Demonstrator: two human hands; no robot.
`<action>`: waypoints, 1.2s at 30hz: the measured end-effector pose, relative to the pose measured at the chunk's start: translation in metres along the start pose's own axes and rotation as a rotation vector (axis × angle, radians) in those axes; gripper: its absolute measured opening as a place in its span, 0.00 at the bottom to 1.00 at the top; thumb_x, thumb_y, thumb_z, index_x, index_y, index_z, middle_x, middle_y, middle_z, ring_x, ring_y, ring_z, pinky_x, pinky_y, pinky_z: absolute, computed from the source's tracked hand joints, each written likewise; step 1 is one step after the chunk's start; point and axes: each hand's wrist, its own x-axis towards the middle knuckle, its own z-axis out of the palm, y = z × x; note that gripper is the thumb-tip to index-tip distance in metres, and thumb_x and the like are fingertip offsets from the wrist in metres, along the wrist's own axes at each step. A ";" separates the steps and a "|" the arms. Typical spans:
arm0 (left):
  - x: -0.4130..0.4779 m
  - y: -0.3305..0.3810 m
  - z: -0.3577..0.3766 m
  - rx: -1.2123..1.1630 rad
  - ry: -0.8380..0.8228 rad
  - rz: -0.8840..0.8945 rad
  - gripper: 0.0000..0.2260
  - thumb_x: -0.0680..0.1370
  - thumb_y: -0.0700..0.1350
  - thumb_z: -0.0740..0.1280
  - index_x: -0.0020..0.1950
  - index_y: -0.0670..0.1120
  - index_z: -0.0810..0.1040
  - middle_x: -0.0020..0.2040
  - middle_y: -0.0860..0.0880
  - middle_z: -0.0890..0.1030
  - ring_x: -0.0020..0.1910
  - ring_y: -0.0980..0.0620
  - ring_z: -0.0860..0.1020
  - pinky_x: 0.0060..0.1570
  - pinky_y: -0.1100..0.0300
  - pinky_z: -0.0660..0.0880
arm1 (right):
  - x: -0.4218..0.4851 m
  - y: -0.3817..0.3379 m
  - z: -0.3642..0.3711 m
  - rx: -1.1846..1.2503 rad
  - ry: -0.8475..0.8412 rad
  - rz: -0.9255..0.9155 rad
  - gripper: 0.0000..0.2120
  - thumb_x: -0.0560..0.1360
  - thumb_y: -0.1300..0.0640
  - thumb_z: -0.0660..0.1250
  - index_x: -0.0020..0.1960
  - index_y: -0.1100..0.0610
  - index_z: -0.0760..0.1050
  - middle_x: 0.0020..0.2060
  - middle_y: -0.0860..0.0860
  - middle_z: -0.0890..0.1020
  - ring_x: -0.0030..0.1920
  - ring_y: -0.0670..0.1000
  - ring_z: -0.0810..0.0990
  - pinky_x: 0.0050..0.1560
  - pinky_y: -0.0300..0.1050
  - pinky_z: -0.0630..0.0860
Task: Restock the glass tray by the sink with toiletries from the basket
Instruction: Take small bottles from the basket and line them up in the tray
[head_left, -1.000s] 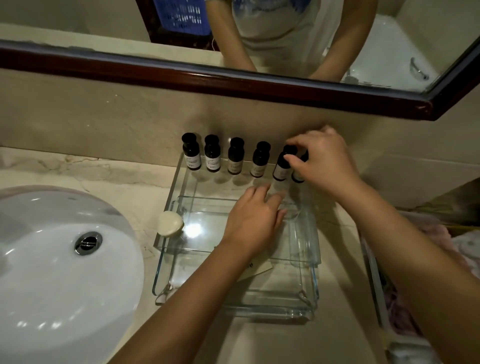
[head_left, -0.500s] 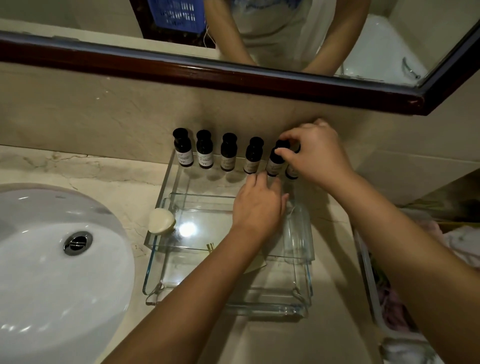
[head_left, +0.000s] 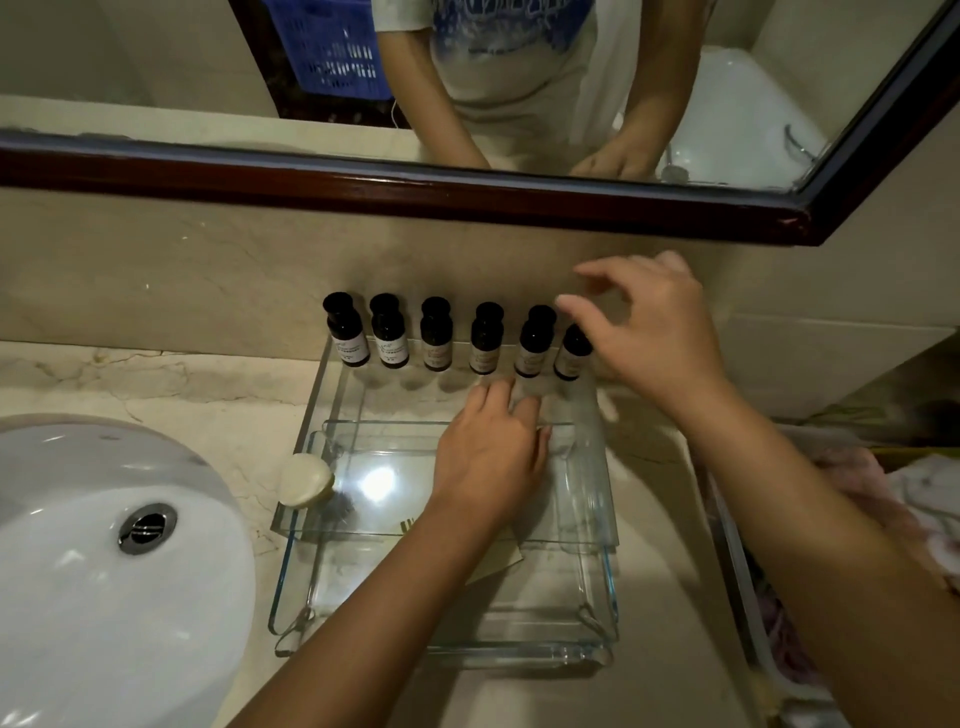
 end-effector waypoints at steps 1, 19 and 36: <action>-0.003 -0.001 -0.001 -0.002 0.007 -0.002 0.17 0.81 0.52 0.55 0.67 0.47 0.70 0.71 0.47 0.65 0.68 0.49 0.63 0.58 0.57 0.69 | -0.004 0.003 -0.006 0.049 0.063 0.049 0.13 0.75 0.51 0.67 0.56 0.56 0.79 0.47 0.50 0.82 0.48 0.48 0.71 0.48 0.40 0.66; 0.002 0.006 0.013 -0.048 0.121 0.047 0.12 0.76 0.46 0.63 0.58 0.45 0.78 0.56 0.47 0.77 0.54 0.46 0.74 0.53 0.53 0.72 | -0.034 0.037 0.055 0.000 -0.249 0.372 0.18 0.74 0.49 0.68 0.55 0.62 0.74 0.51 0.58 0.77 0.54 0.56 0.74 0.45 0.42 0.65; 0.006 -0.016 0.004 -0.074 0.170 -0.124 0.13 0.77 0.45 0.62 0.60 0.46 0.77 0.57 0.48 0.75 0.55 0.48 0.71 0.51 0.57 0.70 | -0.030 0.043 0.050 0.044 -0.293 0.337 0.13 0.72 0.51 0.70 0.48 0.58 0.72 0.43 0.52 0.71 0.47 0.52 0.71 0.44 0.41 0.62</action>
